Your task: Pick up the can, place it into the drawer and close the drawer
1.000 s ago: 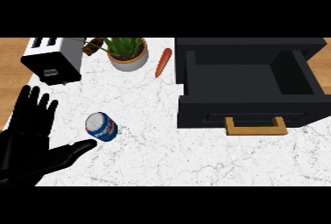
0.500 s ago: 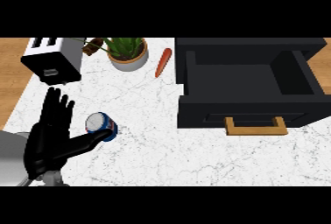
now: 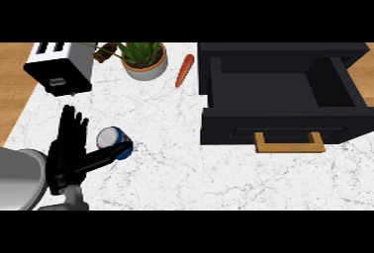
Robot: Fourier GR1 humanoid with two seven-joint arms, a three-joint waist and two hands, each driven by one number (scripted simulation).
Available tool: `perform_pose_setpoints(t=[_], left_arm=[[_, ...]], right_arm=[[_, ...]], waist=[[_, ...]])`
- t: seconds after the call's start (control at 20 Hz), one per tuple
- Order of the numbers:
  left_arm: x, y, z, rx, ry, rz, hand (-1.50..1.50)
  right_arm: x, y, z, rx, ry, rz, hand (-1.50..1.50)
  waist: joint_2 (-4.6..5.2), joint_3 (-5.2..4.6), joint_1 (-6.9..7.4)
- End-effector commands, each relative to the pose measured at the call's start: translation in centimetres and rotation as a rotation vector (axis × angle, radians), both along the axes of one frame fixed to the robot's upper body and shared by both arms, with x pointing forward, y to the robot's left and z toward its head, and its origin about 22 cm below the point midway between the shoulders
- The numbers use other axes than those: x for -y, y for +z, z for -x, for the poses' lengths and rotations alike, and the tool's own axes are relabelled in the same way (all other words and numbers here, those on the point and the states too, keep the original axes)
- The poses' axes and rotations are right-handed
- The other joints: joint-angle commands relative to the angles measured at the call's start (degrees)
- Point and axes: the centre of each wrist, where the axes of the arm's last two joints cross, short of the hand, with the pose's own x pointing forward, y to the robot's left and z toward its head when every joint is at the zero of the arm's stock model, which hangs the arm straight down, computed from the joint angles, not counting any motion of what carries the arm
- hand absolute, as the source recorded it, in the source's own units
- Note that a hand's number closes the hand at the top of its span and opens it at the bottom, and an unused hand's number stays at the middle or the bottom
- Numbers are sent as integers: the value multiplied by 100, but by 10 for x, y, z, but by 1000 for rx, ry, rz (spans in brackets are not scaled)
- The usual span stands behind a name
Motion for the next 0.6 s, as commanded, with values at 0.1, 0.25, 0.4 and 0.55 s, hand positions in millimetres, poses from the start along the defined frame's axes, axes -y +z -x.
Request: perform_pose_setpoints(t=[0.1, 0.25, 0.4, 0.55], left_arm=[[-23, -36, 9, -1, 54, -3, -150], [-13, -54, 8, -15, 85, -20, -150], [-39, -58, 19, -36, 73, -14, -150], [-31, -97, 25, -55, 84, -13, -150]], right_arm=[[-17, 5, 3, -16, -1, -5, -150], [5, 7, 12, 1, -4, -5, -150], [-5, 2, 5, -5, -1, 6, -150], [0, 9, 12, 17, 14, -10, -150]], waist=[[0, -2, 5], [-1, -1, -8], [0, 0, 11], [2, -3, -14]])
